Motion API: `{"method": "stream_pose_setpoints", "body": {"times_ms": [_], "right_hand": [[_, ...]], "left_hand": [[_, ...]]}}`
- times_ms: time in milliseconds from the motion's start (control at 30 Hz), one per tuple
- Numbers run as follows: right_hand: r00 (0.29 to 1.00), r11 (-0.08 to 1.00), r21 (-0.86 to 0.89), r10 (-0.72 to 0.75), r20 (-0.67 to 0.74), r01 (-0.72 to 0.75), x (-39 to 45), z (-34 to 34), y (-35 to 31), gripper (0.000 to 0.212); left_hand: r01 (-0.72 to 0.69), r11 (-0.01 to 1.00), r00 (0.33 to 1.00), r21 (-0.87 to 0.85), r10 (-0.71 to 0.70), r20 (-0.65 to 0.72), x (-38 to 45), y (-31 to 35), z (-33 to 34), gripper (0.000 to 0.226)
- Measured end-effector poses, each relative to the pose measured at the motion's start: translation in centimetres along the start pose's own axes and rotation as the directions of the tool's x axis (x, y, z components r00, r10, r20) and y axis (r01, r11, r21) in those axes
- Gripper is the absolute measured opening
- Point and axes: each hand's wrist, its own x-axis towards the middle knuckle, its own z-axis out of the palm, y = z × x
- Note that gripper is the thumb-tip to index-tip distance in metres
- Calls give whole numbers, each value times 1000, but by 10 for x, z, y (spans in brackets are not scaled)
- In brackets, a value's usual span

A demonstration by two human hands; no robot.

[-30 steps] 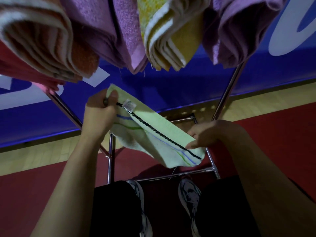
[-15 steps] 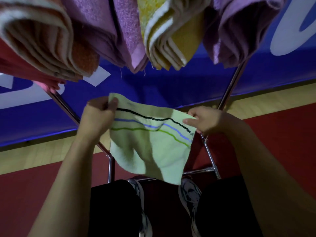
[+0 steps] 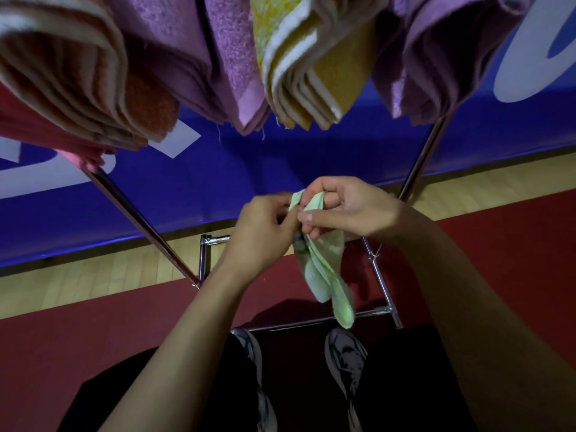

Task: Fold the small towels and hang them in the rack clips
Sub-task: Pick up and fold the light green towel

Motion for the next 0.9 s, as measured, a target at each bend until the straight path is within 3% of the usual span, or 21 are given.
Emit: {"method": "stream_pose_setpoints", "body": {"times_ms": [67, 167, 267, 467, 667, 900], "right_hand": [[999, 999, 51, 1, 37, -3, -3, -4, 1, 29], [999, 999, 34, -29, 37, 27, -4, -9, 0, 19], [1000, 1000, 25, -16, 13, 16, -1, -10, 0, 9], [997, 995, -84, -64, -37, 60, 0, -12, 2, 9], [992, 981, -158, -122, -35, 115, -1, -12, 2, 10], [988, 979, -175, -122, -91, 105, -1, -13, -1, 14]], "left_hand": [[16, 998, 1000, -61, -16, -3, -1, 1, -1, 27], [58, 984, 998, -170, -56, 18, -2, 5, -3, 28], [104, 962, 993, -254, -86, 80, -4, 11, -3, 25], [201, 870, 965, -450, -97, 244, -3, 11, -11, 33], [133, 899, 973, -418, -38, 229, -6, 11, -9, 36], [54, 912, 996, -406, -20, 88, -3, 11, -5, 27]]}}
